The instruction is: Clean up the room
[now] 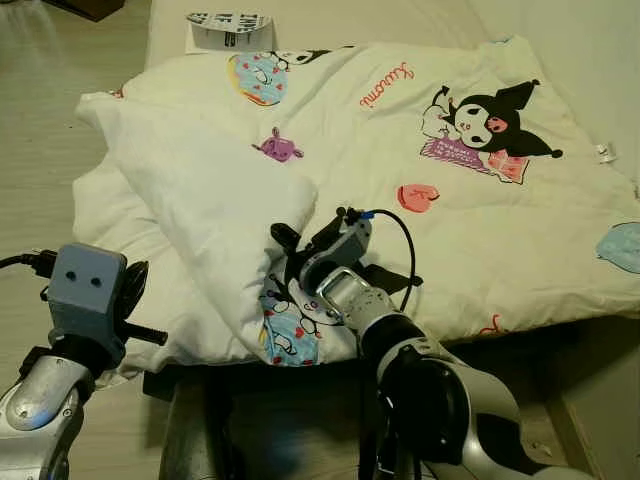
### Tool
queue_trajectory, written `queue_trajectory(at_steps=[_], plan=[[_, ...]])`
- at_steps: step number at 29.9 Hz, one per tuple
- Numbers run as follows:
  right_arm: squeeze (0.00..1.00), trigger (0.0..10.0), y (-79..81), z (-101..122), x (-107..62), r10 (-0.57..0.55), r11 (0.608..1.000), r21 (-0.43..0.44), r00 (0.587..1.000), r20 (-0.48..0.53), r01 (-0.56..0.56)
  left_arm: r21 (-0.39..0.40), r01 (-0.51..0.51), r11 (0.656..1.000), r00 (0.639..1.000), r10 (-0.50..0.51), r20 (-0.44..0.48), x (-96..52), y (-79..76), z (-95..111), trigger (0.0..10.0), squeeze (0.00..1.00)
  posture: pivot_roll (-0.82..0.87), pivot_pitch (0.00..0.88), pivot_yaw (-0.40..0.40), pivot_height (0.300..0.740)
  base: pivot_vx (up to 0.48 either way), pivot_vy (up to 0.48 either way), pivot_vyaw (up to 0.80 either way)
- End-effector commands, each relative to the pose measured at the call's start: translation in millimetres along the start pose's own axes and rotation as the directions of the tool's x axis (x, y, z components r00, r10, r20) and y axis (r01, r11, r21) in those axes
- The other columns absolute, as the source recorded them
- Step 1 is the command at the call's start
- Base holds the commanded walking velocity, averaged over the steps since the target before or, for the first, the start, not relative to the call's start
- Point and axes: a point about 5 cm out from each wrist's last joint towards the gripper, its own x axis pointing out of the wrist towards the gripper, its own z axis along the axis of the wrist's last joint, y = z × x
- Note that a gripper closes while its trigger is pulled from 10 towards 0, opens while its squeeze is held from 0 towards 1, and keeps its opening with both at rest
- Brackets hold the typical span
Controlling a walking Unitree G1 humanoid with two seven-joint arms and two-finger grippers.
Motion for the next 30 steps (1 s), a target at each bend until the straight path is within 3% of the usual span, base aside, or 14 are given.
queue_trajectory(at_steps=[1,5,6,7,8,9,11,12,17,25,26,27,29,30], plan=[[0.0,10.0,3.8,-6.7,1.4,0.023,1.0,0.01,1.0,-0.007,-0.023,0.003,0.009,1.0,0.999,-0.009,-0.032,-3.6,-0.3,-4.8,10.0,0.0,0.2,0.396,-0.016,0.541,0.0,0.0,0.0],[0.0,10.0,9.9,-4.4,3.3,0.043,0.999,-0.028,0.999,0.014,-0.042,0.013,0.013,1.0,0.999,-0.013,-0.034,-4.3,-0.5,-5.0,10.0,0.0,0.2,0.393,-0.022,0.541,0.0,0.0,0.0],[0.0,9.2,11.0,-3.9,3.5,0.049,0.998,-0.034,0.999,0.018,-0.048,0.015,0.014,1.0,0.999,-0.014,-0.036,-4.7,-0.9,-5.3,10.0,0.0,0.2,0.393,-0.022,0.541,0.0,0.0,0.0],[0.0,9.2,11.0,-3.9,3.5,0.049,0.998,-0.034,0.999,0.018,-0.048,0.015,0.014,1.0,0.999,-0.014,-0.036,-4.7,-0.9,-5.3,10.0,0.0,0.2,0.393,-0.022,0.541,0.0,0.0,0.0],[0.0,6.0,11.6,-3.6,3.6,0.054,0.998,-0.037,0.998,0.021,-0.053,0.015,0.014,1.0,0.999,-0.014,-0.037,-4.9,-1.3,-5.5,10.0,0.0,0.2,0.394,-0.024,0.541,0.0,0.0,0.0],[0.0,2.0,12.3,-3.4,3.7,0.059,0.997,-0.044,0.998,0.023,-0.058,0.014,0.014,1.0,0.999,-0.013,-0.037,-5.0,-1.7,-5.7,10.0,0.0,0.19,0.393,-0.024,0.541,0.0,0.0,0.0],[0.0,2.0,12.3,-3.4,3.7,0.059,0.997,-0.044,0.998,0.023,-0.058,0.014,0.014,1.0,0.999,-0.013,-0.037,-5.0,-1.7,-5.7,10.0,0.0,0.19,0.393,-0.024,0.541,0.0,0.0,0.0],[0.0,0.4,12.9,-3.5,3.9,0.065,0.997,-0.05,0.998,0.023,-0.063,0.013,0.013,1.0,0.999,-0.012,-0.038,-5.1,-1.9,-5.8,10.0,0.0,0.19,0.393,-0.024,0.541,0.0,0.0,0.0],[0.0,0.0,15.0,-5.7,4.2,0.088,0.993,-0.076,0.996,0.012,-0.087,0.015,0.009,1.0,0.999,-0.009,-0.036,-4.6,0.0,-5.4,10.0,0.0,0.19,0.394,-0.024,0.541,0.0,0.0,0.0],[0.0,0.0,25.0,-21.4,5.9,0.164,0.954,-0.241,0.983,-0.078,-0.179,0.01,0.002,1.0,1.0,-0.002,-0.013,-6.3,24.1,5.9,10.0,0.0,0.19,0.39,-0.024,0.541,0.0,0.0,0.0],[0.0,0.0,26.9,-25.3,6.0,0.176,0.931,-0.305,0.979,-0.106,-0.2,-0.005,0.022,1.0,1.0,-0.022,0.005,-5.7,28.9,13.6,10.0,0.0,0.18,0.388,-0.03,0.541,0.0,0.0,0.0],[0.0,0.0,32.5,-38.0,6.0,0.209,0.848,-0.454,0.96,-0.186,-0.273,-0.044,0.071,0.996,0.994,-0.067,0.083,1.2,40.0,41.8,10.0,0.0,0.18,0.386,-0.035,0.541,0.0,0.0,0.0],[0.0,0.0,35.7,-44.7,5.8,0.226,0.807,-0.503,0.948,-0.224,-0.311,-0.06,0.088,0.994,0.989,-0.079,0.127,5.6,45.1,56.5,10.0,0.0,0.18,0.386,-0.037,0.541,0.0,0.0,0.0],[0.0,0.0,35.7,-44.7,5.8,0.226,0.807,-0.503,0.948,-0.224,-0.311,-0.06,0.088,0.994,0.989,-0.079,0.127,5.6,45.1,56.5,10.0,0.0,0.18,0.386,-0.037,0.541,0.0,0.0,0.0]])
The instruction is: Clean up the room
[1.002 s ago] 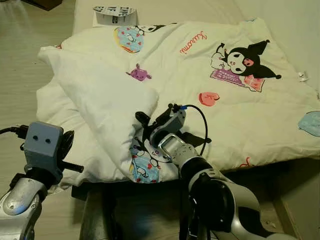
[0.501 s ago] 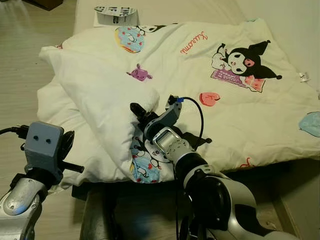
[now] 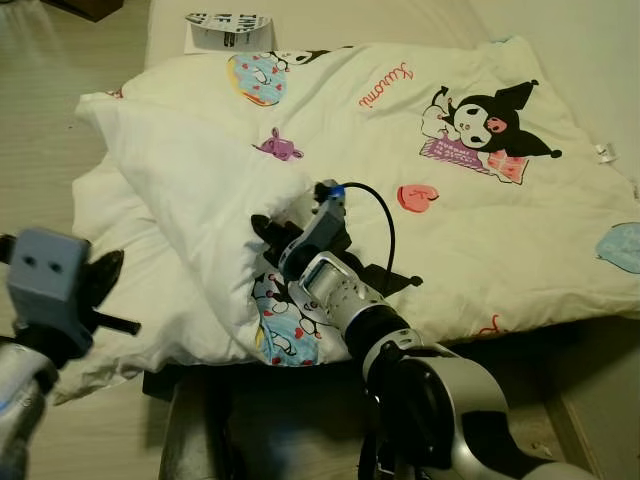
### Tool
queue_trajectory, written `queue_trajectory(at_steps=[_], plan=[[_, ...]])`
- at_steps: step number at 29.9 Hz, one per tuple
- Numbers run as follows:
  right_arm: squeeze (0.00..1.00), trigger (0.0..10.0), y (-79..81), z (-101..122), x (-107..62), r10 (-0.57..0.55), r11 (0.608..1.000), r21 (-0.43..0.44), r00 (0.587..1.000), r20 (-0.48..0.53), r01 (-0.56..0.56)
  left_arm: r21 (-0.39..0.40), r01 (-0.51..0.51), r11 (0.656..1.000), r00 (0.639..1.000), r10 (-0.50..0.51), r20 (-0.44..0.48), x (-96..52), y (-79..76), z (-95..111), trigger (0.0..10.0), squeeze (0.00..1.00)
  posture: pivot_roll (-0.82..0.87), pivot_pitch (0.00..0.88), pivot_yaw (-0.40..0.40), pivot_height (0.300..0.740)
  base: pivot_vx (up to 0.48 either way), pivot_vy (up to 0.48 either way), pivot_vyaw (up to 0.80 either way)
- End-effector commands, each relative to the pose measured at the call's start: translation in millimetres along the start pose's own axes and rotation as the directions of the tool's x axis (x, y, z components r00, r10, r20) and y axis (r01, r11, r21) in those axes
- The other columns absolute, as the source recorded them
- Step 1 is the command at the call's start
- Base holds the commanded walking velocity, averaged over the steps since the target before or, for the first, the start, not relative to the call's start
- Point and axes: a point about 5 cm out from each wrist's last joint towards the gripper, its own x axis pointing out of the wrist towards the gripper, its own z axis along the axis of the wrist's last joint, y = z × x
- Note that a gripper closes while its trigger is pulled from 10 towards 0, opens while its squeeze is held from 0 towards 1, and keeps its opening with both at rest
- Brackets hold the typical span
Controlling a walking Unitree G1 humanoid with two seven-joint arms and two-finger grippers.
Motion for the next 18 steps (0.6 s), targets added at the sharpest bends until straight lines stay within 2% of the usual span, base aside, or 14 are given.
queue_trajectory(at_steps=[1,2,3,5,7,8,10,12,14,16,17,18], plan=[[0.0,0.0,20.6,-23.8,6.0,0.067,0.998,0.001,0.996,-0.053,-0.067,-0.016,0.024,1.0,1.0,-0.024,-0.001,-5.2,-0.5,3.5,10.0,0.0,0.18,0.386,-0.037,0.541,0.0,0.0,0.0],[0.0,0.0,24.2,-26.1,6.8,0.088,0.995,-0.031,0.994,-0.065,-0.09,-0.025,0.03,0.999,0.999,-0.03,0.026,-1.8,2.1,11.9,10.0,0.0,0.18,0.386,-0.037,0.541,0.0,0.0,0.0],[0.0,0.0,34.8,-33.8,8.8,0.14,0.986,-0.083,0.986,-0.091,-0.148,-0.049,0.033,0.998,0.994,-0.028,0.105,9.5,9.0,32.7,10.0,0.0,0.18,0.385,-0.04,0.541,0.0,0.0,0.0],[0.0,0.0,34.8,-33.8,8.8,0.14,0.986,-0.083,0.986,-0.091,-0.148,-0.049,0.033,0.998,0.994,-0.028,0.105,9.5,9.0,32.7,10.0,0.0,0.18,0.385,-0.04,0.541,0.0,0.0,0.0],[0.0,0.0,57.0,-54.2,10.4,0.24,0.947,-0.18,0.958,-0.158,-0.267,-0.098,0.054,0.994,0.965,-0.027,0.259,25.8,19.2,73.6,10.0,0.0,0.18,0.384,-0.04,0.541,0.0,0.0,0.0],[0.0,0.0,57.0,-54.2,10.4,0.24,0.947,-0.18,0.958,-0.158,-0.267,-0.098,0.054,0.994,0.965,-0.027,0.259,25.8,19.2,73.6,10.0,0.0,0.18,0.384,-0.04,0.541,0.0,0.0,0.0],[0.0,0.0,72.0,-71.9,8.7,0.305,0.904,-0.243,0.928,-0.212,-0.353,-0.154,0.051,0.987,0.939,0.006,0.344,32.4,27.0,96.8,10.0,0.0,0.18,0.383,-0.039,0.541,0.0,0.0,0.0],[0.0,0.0,76.4,-77.9,7.7,0.324,0.889,-0.26,0.918,-0.228,-0.378,-0.179,0.045,0.983,0.93,0.023,0.366,33.7,30.0,102.4,10.0,0.0,0.18,0.383,-0.039,0.541,0.0,0.0,0.0],[0.0,0.0,84.6,-88.2,5.3,0.358,0.855,-0.298,0.899,-0.252,-0.424,-0.216,0.037,0.976,0.922,0.05,0.384,34.7,35.0,109.3,10.0,0.0,0.17,0.383,-0.039,0.541,0.0,0.0,0.0],[0.0,0.0,88.1,-91.9,4.3,0.374,0.839,-0.313,0.89,-0.261,-0.444,-0.219,0.04,0.975,0.925,0.047,0.377,34.6,35.4,109.3,10.0,0.0,0.17,0.382,-0.038,0.541,0.0,0.0,0.0],[0.0,0.0,92.6,-96.1,3.1,0.394,0.82,-0.329,0.878,-0.271,-0.469,-0.201,0.044,0.979,0.936,0.03,0.35,34.7,33.4,105.3,10.0,0.0,0.17,0.382,-0.038,0.541,0.0,0.0,0.0],[0.0,0.0,92.6,-96.1,3.1,0.394,0.82,-0.329,0.878,-0.271,-0.469,-0.201,0.044,0.979,0.936,0.03,0.35,34.7,33.4,105.3,10.0,0.0,0.17,0.382,-0.038,0.541,0.0,0.0,0.0]])
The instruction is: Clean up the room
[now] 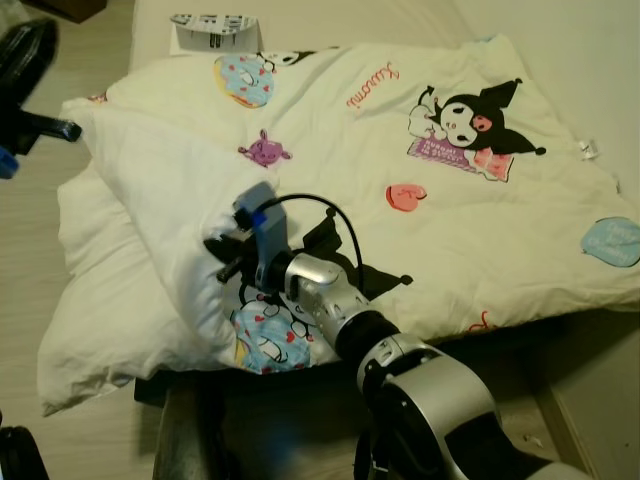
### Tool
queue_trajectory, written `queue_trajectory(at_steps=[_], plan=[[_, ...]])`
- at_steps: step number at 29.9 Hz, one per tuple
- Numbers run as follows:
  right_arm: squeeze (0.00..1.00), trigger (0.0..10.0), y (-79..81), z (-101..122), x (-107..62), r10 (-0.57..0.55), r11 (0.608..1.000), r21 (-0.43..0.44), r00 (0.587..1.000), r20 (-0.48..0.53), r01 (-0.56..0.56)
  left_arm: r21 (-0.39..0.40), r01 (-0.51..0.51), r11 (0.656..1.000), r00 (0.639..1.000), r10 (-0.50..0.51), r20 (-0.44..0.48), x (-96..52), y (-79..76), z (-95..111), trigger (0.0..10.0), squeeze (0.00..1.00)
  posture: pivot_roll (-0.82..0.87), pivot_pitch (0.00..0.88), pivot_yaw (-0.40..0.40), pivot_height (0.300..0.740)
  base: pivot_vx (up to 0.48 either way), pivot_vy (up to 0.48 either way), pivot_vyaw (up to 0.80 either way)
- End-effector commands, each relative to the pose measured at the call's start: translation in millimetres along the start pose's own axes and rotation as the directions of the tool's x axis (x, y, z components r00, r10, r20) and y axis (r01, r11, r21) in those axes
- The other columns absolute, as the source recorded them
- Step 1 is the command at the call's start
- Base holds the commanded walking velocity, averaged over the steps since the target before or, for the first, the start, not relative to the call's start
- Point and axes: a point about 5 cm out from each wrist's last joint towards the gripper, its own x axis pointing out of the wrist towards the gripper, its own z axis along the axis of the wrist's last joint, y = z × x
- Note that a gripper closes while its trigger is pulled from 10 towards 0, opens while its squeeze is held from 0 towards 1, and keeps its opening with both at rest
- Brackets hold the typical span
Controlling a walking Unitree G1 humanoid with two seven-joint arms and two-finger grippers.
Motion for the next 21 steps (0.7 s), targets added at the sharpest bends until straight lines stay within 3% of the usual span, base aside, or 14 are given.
queue_trajectory(at_steps=[1,2,5,7,9,11,12,13,14,15,16,21], plan=[[0.0,0.0,97.1,-25.1,32.1,0.216,0.964,0.149,0.975,0.051,-0.221,0.048,0.02,0.999,0.998,-0.017,-0.055,-5.4,-0.1,-3.6,10.0,0.0,0.17,0.381,-0.038,0.541,0.0,0.0,0.0],[0.0,0.0,102.9,-25.6,32.7,0.242,0.961,0.122,0.969,0.054,-0.247,0.092,0.042,0.995,0.993,-0.031,-0.117,-8.3,-3.1,-13.3,10.0,0.0,0.17,0.381,-0.038,0.541,0.0,0.0,0.0],[0.0,0.0,110.7,-25.9,33.3,0.281,0.955,0.083,0.958,0.056,-0.285,0.113,0.066,0.991,0.984,-0.046,-0.174,-11.9,-7.6,-24.6,10.0,0.0,0.17,0.382,-0.038,0.541,0.0,0.0,0.0],[0.0,0.0,131.9,-27.8,33.2,0.387,0.922,-0.006,0.92,0.064,-0.388,0.163,0.102,0.981,0.957,-0.052,-0.286,-17.6,-14.5,-47.7,10.0,0.0,0.16,0.382,-0.037,0.541,0.0,0.0,0.0],[0.0,0.0,131.9,-27.8,33.2,0.387,0.922,-0.006,0.92,0.064,-0.388,0.163,0.102,0.981,0.957,-0.052,-0.286,-17.6,-14.5,-47.7,10.0,0.0,0.16,0.382,-0.037,0.541,0.0,0.0,0.0],[0.0,0.0,148.5,-30.9,31.7,0.46,0.887,-0.065,0.885,0.067,-0.457,0.204,0.132,0.97,0.931,-0.051,-0.361,-21.1,-17.7,-63.8,10.0,0.0,0.16,0.382,-0.036,0.541,0.0,0.0,0.0],[0.0,0.0,148.5,-30.9,31.7,0.46,0.887,-0.065,0.885,0.067,-0.457,0.204,0.132,0.97,0.931,-0.051,-0.361,-21.1,-17.7,-63.8,10.0,0.0,0.16,0.382,-0.036,0.541,0.0,0.0,0.0],[0.0,10.0,155.9,-34.2,31.0,0.472,0.881,-0.066,0.879,0.067,-0.468,0.216,0.129,0.968,0.923,-0.038,-0.383,-21.5,-17.4,-71.2,10.0,0.0,0.16,0.38,-0.033,0.541,0.0,0.0,0.0],[0.52,10.0,156.5,-35.1,31.0,0.468,0.884,-0.051,0.881,0.069,-0.466,0.224,0.121,0.967,0.921,-0.026,-0.388,-21.3,-16.2,-72.9,10.0,0.0,0.16,0.38,-0.033,0.541,0.0,0.0,0.0],[0.52,10.0,156.5,-35.1,31.0,0.468,0.884,-0.051,0.881,0.069,-0.466,0.224,0.121,0.967,0.921,-0.026,-0.388,-21.3,-16.2,-72.9,10.0,0.0,0.16,0.38,-0.033,0.541,0.0,0.0,0.0],[1.0,10.0,155.8,-35.2,30.9,0.466,0.885,-0.031,0.882,0.075,-0.465,0.23,0.112,0.967,0.922,-0.015,-0.388,-21.0,-15.4,-73.2,10.0,0.0,0.16,0.38,-0.032,0.541,0.0,0.0,0.0],[1.0,10.0,150.0,-32.0,31.2,0.445,0.892,0.031,0.889,0.111,-0.45,0.234,0.11,0.966,0.921,-0.011,-0.388,-20.5,-15.1,-73.6,10.0,0.0,0.16,0.379,-0.03,0.541,0.0,0.0,0.0]])
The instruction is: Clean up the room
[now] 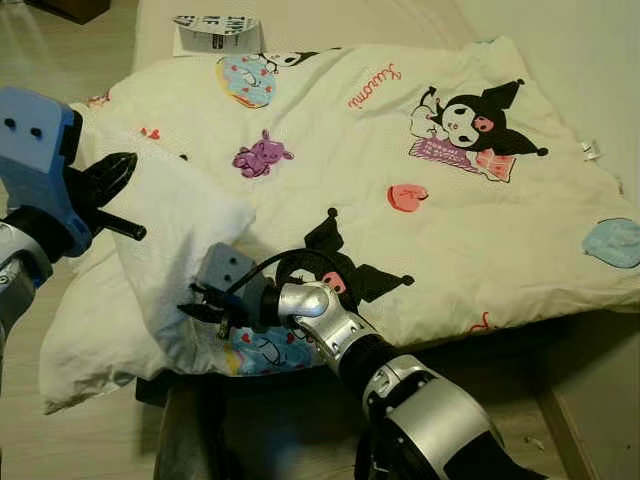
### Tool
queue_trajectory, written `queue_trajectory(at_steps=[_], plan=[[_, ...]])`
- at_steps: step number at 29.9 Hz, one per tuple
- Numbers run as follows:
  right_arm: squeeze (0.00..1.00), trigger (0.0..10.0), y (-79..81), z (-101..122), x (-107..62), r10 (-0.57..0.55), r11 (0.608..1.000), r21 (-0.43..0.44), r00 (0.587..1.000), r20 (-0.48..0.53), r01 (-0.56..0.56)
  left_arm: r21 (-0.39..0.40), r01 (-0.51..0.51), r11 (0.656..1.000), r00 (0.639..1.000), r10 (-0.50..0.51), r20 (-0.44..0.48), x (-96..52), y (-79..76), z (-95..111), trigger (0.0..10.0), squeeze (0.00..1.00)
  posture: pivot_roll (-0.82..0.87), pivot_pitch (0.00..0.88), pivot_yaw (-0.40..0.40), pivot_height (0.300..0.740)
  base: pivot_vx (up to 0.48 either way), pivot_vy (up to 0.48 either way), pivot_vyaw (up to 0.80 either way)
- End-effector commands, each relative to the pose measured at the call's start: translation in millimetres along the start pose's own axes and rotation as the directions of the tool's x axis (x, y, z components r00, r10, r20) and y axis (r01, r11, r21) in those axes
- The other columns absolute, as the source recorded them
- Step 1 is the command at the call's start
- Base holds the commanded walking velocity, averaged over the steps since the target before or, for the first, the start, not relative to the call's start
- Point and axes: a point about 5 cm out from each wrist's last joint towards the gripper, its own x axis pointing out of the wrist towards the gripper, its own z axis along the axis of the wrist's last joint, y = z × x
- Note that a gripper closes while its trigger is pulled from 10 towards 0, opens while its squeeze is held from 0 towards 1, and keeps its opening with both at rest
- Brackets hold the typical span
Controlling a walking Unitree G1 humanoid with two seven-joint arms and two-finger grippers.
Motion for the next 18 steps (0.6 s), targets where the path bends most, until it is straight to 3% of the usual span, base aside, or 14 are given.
queue_trajectory(at_steps=[1,2,3,6,9,10,11,15,16,18], plan=[[1.0,10.0,109.0,21.7,66.4,0.165,0.94,0.256,0.959,0.232,-0.223,0.03,-0.003,1.0,1.0,0.004,-0.018,-1.3,2.3,-1.5,10.0,0.0,0.16,0.379,-0.03,0.541,0.0,0.0,0.0],[1.0,10.0,102.4,25.5,65.3,0.116,0.948,0.26,0.959,0.259,-0.185,0.036,0.002,0.999,1.0,-0.001,-0.021,-1.1,1.8,-2.3,10.0,0.0,0.15,0.377,-0.03,0.541,0.0,0.0,0.0],[0.0,10.0,90.8,30.5,62.7,0.055,0.956,0.261,0.957,0.285,-0.132,0.043,0.009,0.999,1.0,-0.008,-0.019,0.5,0.8,-3.8,10.0,0.0,0.15,0.372,-0.031,0.541,0.0,0.0,0.0],[0.0,10.0,76.8,33.8,58.7,-0.009,0.966,0.249,0.957,0.29,-0.066,0.057,0.014,0.998,1.0,-0.013,-0.019,2.8,-0.1,-5.9,10.0,0.0,0.14,0.374,-0.032,0.541,0.0,0.0,0.0],[0.0,10.0,46.6,33.1,44.8,-0.08,0.981,0.19,0.964,0.253,0.031,0.108,0.017,0.994,1.0,-0.016,-0.009,15.5,-3.6,-13.0,10.0,0.0,0.13,0.37,-0.037,0.541,0.0,0.0,0.0],[0.0,10.0,46.6,33.1,44.8,-0.08,0.981,0.19,0.964,0.253,0.031,0.108,0.017,0.994,1.0,-0.016,-0.009,15.5,-3.6,-13.0,10.0,0.0,0.13,0.37,-0.037,0.541,0.0,0.0,0.0],[0.0,10.0,29.9,27.4,32.2,-0.083,0.987,0.154,0.974,0.212,0.051,0.119,0.022,0.993,1.0,-0.021,-0.004,26.2,-10.0,-18.2,10.0,0.0,0.12,0.366,-0.035,0.541,0.0,0.0,0.0],[0.0,10.0,11.2,17.5,15.5,-0.095,0.986,0.15,0.985,0.146,0.073,0.123,0.038,0.992,0.999,-0.037,-0.011,37.0,-18.7,-24.3,10.0,0.0,0.11,0.357,-0.032,0.541,0.0,0.0,0.0],[0.0,10.0,-2.0,3.7,-4.1,-0.084,0.988,0.136,0.994,0.066,0.075,0.098,0.047,0.994,0.999,-0.045,-0.015,44.1,-25.5,-28.7,10.0,0.0,0.09,0.351,-0.023,0.541,0.0,0.0,0.0],[0.0,10.0,-2.0,3.7,-4.1,-0.084,0.988,0.136,0.994,0.066,0.075,0.098,0.047,0.994,0.999,-0.045,-0.015,44.1,-25.5,-28.7,10.0,0.0,0.09,0.351,-0.023,0.541,0.0,0.0,0.0]])
